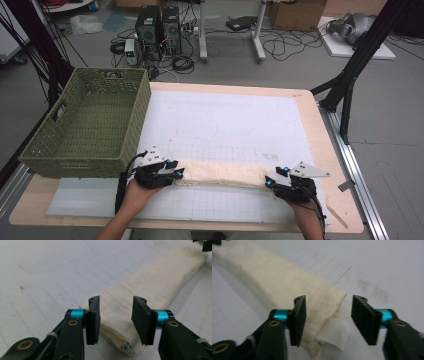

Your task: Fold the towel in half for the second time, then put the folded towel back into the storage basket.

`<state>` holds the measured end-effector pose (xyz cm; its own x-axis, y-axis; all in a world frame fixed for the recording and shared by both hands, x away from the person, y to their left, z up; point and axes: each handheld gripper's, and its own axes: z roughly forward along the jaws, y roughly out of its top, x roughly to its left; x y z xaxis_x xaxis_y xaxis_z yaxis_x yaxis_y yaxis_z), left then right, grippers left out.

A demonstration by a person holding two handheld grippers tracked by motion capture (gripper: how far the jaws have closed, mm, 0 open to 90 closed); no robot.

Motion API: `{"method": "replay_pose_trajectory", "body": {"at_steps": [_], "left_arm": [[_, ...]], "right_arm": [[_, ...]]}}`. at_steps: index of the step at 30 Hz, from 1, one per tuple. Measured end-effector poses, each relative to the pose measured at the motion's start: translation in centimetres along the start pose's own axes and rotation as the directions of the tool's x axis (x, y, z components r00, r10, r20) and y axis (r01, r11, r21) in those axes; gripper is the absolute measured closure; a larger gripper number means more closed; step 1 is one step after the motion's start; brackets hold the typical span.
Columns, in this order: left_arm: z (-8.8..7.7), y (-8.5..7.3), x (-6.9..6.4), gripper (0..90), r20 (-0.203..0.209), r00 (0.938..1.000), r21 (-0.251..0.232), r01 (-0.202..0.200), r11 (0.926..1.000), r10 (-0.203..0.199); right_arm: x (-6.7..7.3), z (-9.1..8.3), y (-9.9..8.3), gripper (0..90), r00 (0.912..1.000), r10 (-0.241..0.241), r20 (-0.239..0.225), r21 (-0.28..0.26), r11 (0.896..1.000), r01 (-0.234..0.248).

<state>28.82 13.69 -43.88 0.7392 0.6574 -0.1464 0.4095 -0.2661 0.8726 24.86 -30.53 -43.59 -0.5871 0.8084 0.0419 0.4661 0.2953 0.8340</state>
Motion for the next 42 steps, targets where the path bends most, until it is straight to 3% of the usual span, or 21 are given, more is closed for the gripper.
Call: {"method": "replay_pose_trajectory", "body": {"at_steps": [2,4,7,9,12,13,16,20,23,31,42], "left_arm": [[-0.6,0.3,0.2,52.1,-0.013,0.9999,-0.061,0.004,0.9981,-0.005],[-1.2,0.4,0.7,46.1,-0.023,0.9995,-0.108,0.021,0.9939,-0.024],[-1.8,0.5,1.2,35.8,-0.023,0.997,-0.156,0.069,0.9853,-0.073],[-2.1,0.5,1.3,29.6,-0.038,0.9954,-0.184,0.079,0.9797,-0.088],[-2.3,0.6,1.3,19.7,-0.069,0.9916,-0.213,0.092,0.9726,-0.11],[-2.3,0.7,1.2,17.1,-0.061,0.9914,-0.224,0.099,0.9696,-0.115],[-2.3,0.7,1.0,17.1,-0.062,0.9942,-0.227,0.071,0.9712,-0.088],[-2.3,0.7,0.9,17.2,-0.047,0.9955,-0.234,0.069,0.9697,-0.082],[-2.4,0.8,0.8,17.2,-0.051,0.9962,-0.236,0.057,0.9701,-0.071],[-2.5,0.8,0.8,17.3,-0.065,0.9958,-0.227,0.048,0.9728,-0.065],[-2.3,0.7,0.8,19.0,-0.062,0.9945,-0.21,0.07,0.9752,-0.084]], "right_arm": [[-0.1,-0.9,0.6,36.2,0.9993,0.012,0.036,-0.069,0.998,-0.01],[-0.1,-1.4,0.8,29.1,0.9972,0.002,0.075,-0.096,0.995,0.005],[-0.5,-1.8,0.8,26.7,0.9938,-0.016,0.11,-0.086,0.996,0.026],[-0.6,-1.9,0.7,24.5,0.9915,-0.023,0.128,-0.071,0.997,0.032],[-0.8,-2.3,0.8,17.6,0.9917,0.014,0.128,-0.094,0.996,-0.002],[-0.9,-2.5,0.8,15.1,0.9912,0.019,0.131,-0.099,0.995,-0.006],[-1.0,-2.8,1.0,11.8,0.9882,0.014,0.153,-0.097,0.995,0.001],[-1.2,-3.3,1.1,10.9,0.9879,0.048,0.147,-0.107,0.994,-0.033],[-0.8,-3.5,0.5,10.9,0.9856,0.03,0.166,-0.103,0.995,-0.013],[-1.0,-3.7,0.4,10.9,0.9824,0.008,0.187,-0.086,0.996,0.008],[-1.1,-3.9,0.4,10.9,0.98,0.009,0.199,-0.092,0.996,0.009]]}}
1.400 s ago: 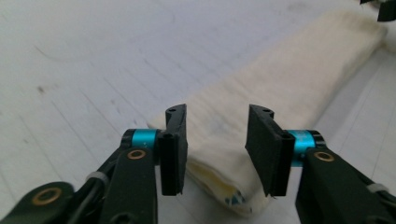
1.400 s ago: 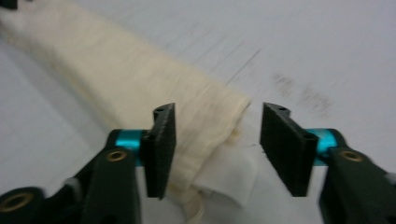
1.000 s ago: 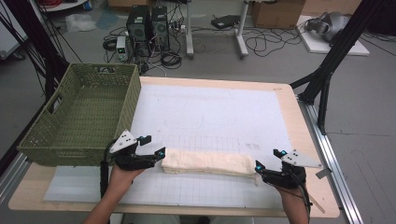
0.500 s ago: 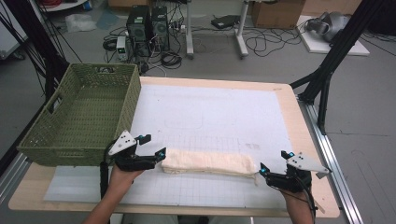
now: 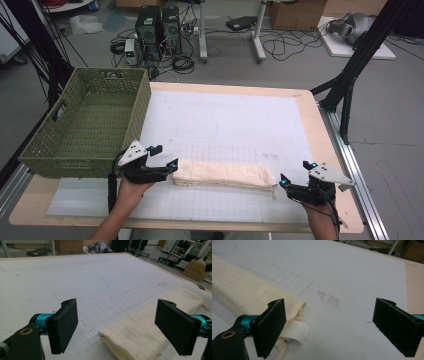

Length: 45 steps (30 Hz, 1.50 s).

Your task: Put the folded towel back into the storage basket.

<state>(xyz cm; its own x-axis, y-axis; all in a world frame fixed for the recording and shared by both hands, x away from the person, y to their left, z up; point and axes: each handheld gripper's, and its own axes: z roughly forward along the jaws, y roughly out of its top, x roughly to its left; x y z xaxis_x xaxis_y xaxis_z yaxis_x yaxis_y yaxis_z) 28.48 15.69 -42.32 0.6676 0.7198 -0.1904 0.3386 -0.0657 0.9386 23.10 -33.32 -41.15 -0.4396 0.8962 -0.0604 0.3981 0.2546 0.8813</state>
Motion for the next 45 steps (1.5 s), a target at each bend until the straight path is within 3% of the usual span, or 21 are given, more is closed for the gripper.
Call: {"method": "replay_pose_trajectory", "body": {"at_steps": [5,13,18,25,26,29,33,35,39,43,45], "left_arm": [[0.0,0.0,0.1,20.1,-0.003,1.0,0.006,0.004,1.0,-0.004],[0.4,-0.3,-0.1,18.8,-0.006,0.9996,0.062,0.029,0.9977,-0.028],[0.9,-0.5,-0.2,20.4,-0.017,0.9981,0.131,0.06,0.9895,-0.059],[1.9,-1.2,-0.3,37.2,0.0,0.9972,0.218,0.073,0.9732,-0.075],[2.1,-1.3,-0.4,38.6,-0.002,0.9976,0.228,0.068,0.9713,-0.069],[2.6,-1.8,-1.0,42.0,-0.022,0.9991,0.296,0.041,0.9542,-0.036],[2.9,-2.2,-1.5,41.4,-0.059,0.9976,0.349,-0.014,0.937,0.037],[2.8,-2.3,-1.7,40.0,-0.06,0.9974,0.349,-0.017,0.9368,0.041],[2.7,-2.4,-2.3,38.4,-0.058,0.9953,0.37,-0.05,0.9278,0.077],[2.6,-2.5,-2.8,44.1,-0.066,0.9936,0.364,-0.061,0.9293,0.091],[2.6,-2.6,-3.1,51.0,-0.052,0.9943,0.359,-0.069,0.931,0.093]], "right_arm": [[0.1,0.0,0.0,10.9,1.0,-0.004,0.005,-0.001,1.0,0.004],[0.2,0.2,-0.2,10.9,1.0,-0.002,-0.006,0.006,1.0,0.002],[0.5,0.2,0.0,10.9,0.9997,-0.021,-0.014,0.002,1.0,0.021],[0.3,0.3,-0.5,10.9,0.9995,-0.025,-0.018,0.015,1.0,0.025],[0.2,0.2,-0.5,10.9,0.9997,-0.018,-0.017,0.013,1.0,0.019],[0.1,0.2,-0.5,10.9,0.9998,-0.013,-0.018,0.011,1.0,0.013],[0.4,0.4,-0.5,10.9,0.9994,-0.022,-0.028,0.025,0.999,0.022],[0.4,0.5,-0.5,11.0,0.999,-0.029,-0.033,0.022,0.999,0.03],[0.5,0.5,-0.5,11.0,0.999,-0.023,-0.039,0.028,0.999,0.024],[0.5,0.6,-0.5,11.0,0.9989,-0.025,-0.04,0.026,0.999,0.026],[0.5,0.6,-0.5,11.0,0.9988,-0.024,-0.042,0.031,0.999,0.025]]}}
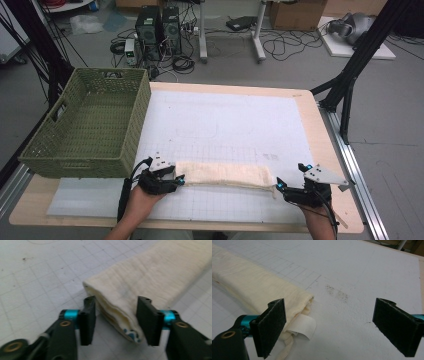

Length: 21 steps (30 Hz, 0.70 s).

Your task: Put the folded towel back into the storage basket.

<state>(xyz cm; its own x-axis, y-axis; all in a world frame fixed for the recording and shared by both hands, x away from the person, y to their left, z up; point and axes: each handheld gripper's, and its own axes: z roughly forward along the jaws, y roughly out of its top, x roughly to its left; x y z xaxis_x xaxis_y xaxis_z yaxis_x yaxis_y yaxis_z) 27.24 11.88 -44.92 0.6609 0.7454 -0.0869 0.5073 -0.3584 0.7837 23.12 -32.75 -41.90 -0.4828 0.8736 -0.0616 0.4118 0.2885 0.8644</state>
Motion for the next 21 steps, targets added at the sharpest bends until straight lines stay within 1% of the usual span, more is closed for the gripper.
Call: {"method": "replay_pose_trajectory", "body": {"at_steps": [2,3,4,6,7,8,10,12,14,16,17,18,19,20,21], "left_arm": [[0.0,-0.1,-0.4,65.1,0.019,0.9995,-0.005,-0.024,0.9997,0.024],[0.1,-0.1,-0.5,70.6,0.034,0.9991,-0.009,-0.023,0.9997,0.023],[0.1,-0.1,-0.6,76.3,0.035,0.999,-0.007,-0.028,0.9996,0.028],[0.1,-0.1,-0.7,79.5,0.037,0.9991,-0.011,-0.02,0.9997,0.02],[0.1,-0.1,-0.6,80.1,0.037,0.9991,-0.009,-0.021,0.9997,0.021],[0.1,0.0,-0.6,80.3,0.04,0.9991,-0.013,-0.01,0.9999,0.01],[0.0,0.0,-0.5,80.8,0.046,0.9989,-0.024,-0.006,0.9997,0.007],[-0.2,0.1,-0.4,80.7,0.06,0.9981,-0.054,0.017,0.9984,-0.014],[-0.5,0.2,-0.2,80.4,0.071,0.9972,-0.081,0.028,0.9963,-0.022],[-0.7,0.2,0.0,80.3,0.082,0.9961,-0.101,0.043,0.994,-0.035],[-0.8,0.2,0.1,80.3,0.084,0.9956,-0.107,0.049,0.993,-0.04],[-0.8,0.2,0.1,80.3,0.083,0.9958,-0.107,0.048,0.9932,-0.039],[-0.8,0.2,0.2,80.3,0.083,0.9957,-0.107,0.05,0.993,-0.041],[-0.8,0.2,0.2,80.3,0.083,0.9956,-0.108,0.053,0.9927,-0.044],[-0.8,0.2,0.2,80.3,0.081,0.9958,-0.108,0.051,0.9928,-0.043]], "right_arm": [[0.1,0.1,0.0,11.0,1.0,-0.004,-0.006,-0.001,1.0,0.004],[0.1,0.1,0.1,11.0,1.0,-0.007,-0.006,0.002,1.0,0.007],[0.2,0.1,0.1,11.0,0.9999,-0.008,-0.008,0.004,1.0,0.008],[0.2,0.2,0.1,11.0,0.9999,-0.012,-0.012,0.009,1.0,0.012],[0.3,0.2,0.1,11.0,0.9998,-0.014,-0.014,0.014,1.0,0.014],[0.3,0.3,0.0,11.0,0.9998,-0.015,-0.016,0.018,1.0,0.015],[0.3,0.4,0.0,10.9,0.9997,-0.014,-0.019,0.024,1.0,0.014],[0.3,0.5,-0.1,10.9,0.9997,-0.012,-0.022,0.031,0.999,0.013],[0.2,0.7,-0.1,10.9,0.9996,-0.01,-0.025,0.036,0.999,0.011],[0.2,1.0,-0.2,10.9,0.9995,0.013,-0.028,0.038,0.999,-0.012],[0.3,1.1,-0.2,10.9,0.9988,0.03,-0.038,0.039,0.999,-0.029],[0.3,1.4,-0.3,11.0,0.9976,0.042,-0.055,0.044,0.998,-0.04],[0.6,1.5,-0.3,14.0,0.9975,0.041,-0.057,0.036,0.999,-0.039],[1.0,1.8,-0.2,21.6,0.9979,0.037,-0.054,0.032,0.999,-0.035],[1.3,2.0,-0.1,27.1,0.9969,0.03,-0.073,0.034,0.999,-0.028]]}}
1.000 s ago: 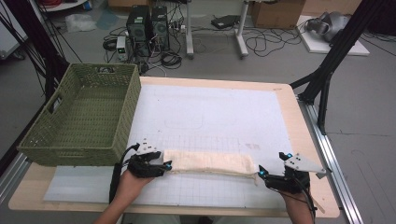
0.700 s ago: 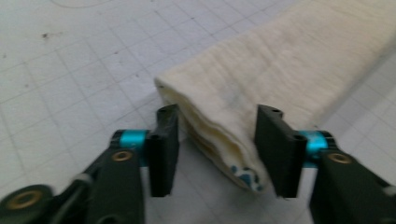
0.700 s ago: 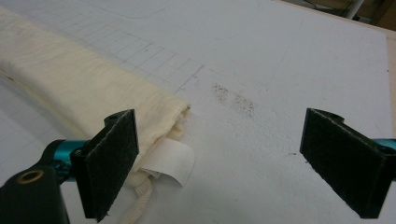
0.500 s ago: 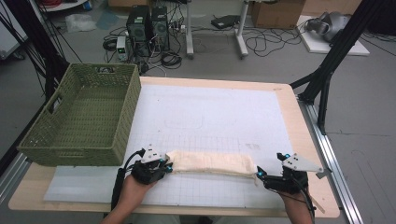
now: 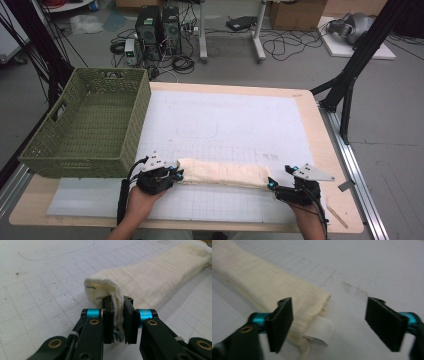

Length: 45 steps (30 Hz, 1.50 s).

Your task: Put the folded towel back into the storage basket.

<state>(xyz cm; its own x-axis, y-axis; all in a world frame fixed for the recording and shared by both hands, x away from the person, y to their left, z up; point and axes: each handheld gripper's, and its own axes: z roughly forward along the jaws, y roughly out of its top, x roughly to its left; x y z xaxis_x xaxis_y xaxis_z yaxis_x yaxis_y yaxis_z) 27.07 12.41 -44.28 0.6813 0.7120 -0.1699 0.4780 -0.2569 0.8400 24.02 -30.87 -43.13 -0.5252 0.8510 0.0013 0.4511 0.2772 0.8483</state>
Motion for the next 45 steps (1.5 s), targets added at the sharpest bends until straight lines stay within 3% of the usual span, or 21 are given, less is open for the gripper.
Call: {"method": "replay_pose_trajectory", "body": {"at_steps": [3,5,8,11,13,17,20,22,27,32,38,45], "left_arm": [[0.0,0.0,0.0,80.4,-0.003,1.0,0.002,-0.003,1.0,0.003],[0.0,-0.1,0.2,80.5,-0.006,0.9999,0.003,-0.009,1.0,0.009],[0.1,-0.1,0.3,80.6,-0.008,0.9999,0.008,-0.008,0.9999,0.008],[0.1,-0.1,0.4,80.7,-0.013,0.9998,0.011,-0.015,0.9998,0.015],[0.2,-0.2,0.4,80.7,-0.016,0.9997,0.016,-0.021,0.9997,0.021],[0.2,-0.2,0.4,80.7,-0.018,0.9996,0.022,-0.023,0.9995,0.024],[0.3,-0.2,0.5,80.8,-0.018,0.9995,0.025,-0.025,0.9994,0.025],[0.3,-0.3,0.5,80.8,-0.016,0.9995,0.037,-0.026,0.999,0.027],[0.4,-0.3,0.7,81.3,-0.007,0.9997,0.036,-0.022,0.9991,0.022],[0.0,-0.1,0.7,81.4,-0.002,0.9998,-0.003,-0.02,0.9998,0.02],[-0.7,0.4,0.8,81.8,0.026,0.9997,-0.056,0.0,0.9984,0.002],[-2.1,1.6,0.6,82.0,0.052,0.9982,-0.134,-0.021,0.9908,0.028]], "right_arm": [[0.9,1.0,0.2,38.7,0.999,-0.03,-0.034,0.028,0.999,0.031],[1.4,1.8,0.1,44.5,0.9972,-0.06,-0.043,0.077,0.995,0.064],[1.6,2.3,-0.4,50.3,0.9962,-0.061,-0.062,0.122,0.99,0.068],[1.4,2.4,-0.5,51.1,0.997,-0.019,-0.074,0.134,0.991,0.029],[1.3,2.5,-0.8,50.7,0.9941,0.041,-0.1,0.134,0.991,-0.028],[1.5,2.5,-0.8,56.7,0.9945,0.021,-0.102,0.133,0.991,-0.007],[1.8,2.5,-0.8,73.3,0.991,0.005,-0.133,0.13,0.991,0.012],[2.1,2.4,-0.8,77.3,0.9904,-0.01,-0.138,0.127,0.992,0.028],[2.0,2.4,-0.8,78.8,0.9894,-0.003,-0.145,0.13,0.991,0.022],[2.0,2.2,-0.4,79.3,0.99,0.002,-0.141,0.13,0.991,0.017],[1.6,1.2,0.1,79.3,0.9882,0.01,-0.153,0.071,0.997,0.001],[1.1,0.0,1.0,79.4,0.9859,0.015,-0.167,-0.004,1.0,-0.016]]}}
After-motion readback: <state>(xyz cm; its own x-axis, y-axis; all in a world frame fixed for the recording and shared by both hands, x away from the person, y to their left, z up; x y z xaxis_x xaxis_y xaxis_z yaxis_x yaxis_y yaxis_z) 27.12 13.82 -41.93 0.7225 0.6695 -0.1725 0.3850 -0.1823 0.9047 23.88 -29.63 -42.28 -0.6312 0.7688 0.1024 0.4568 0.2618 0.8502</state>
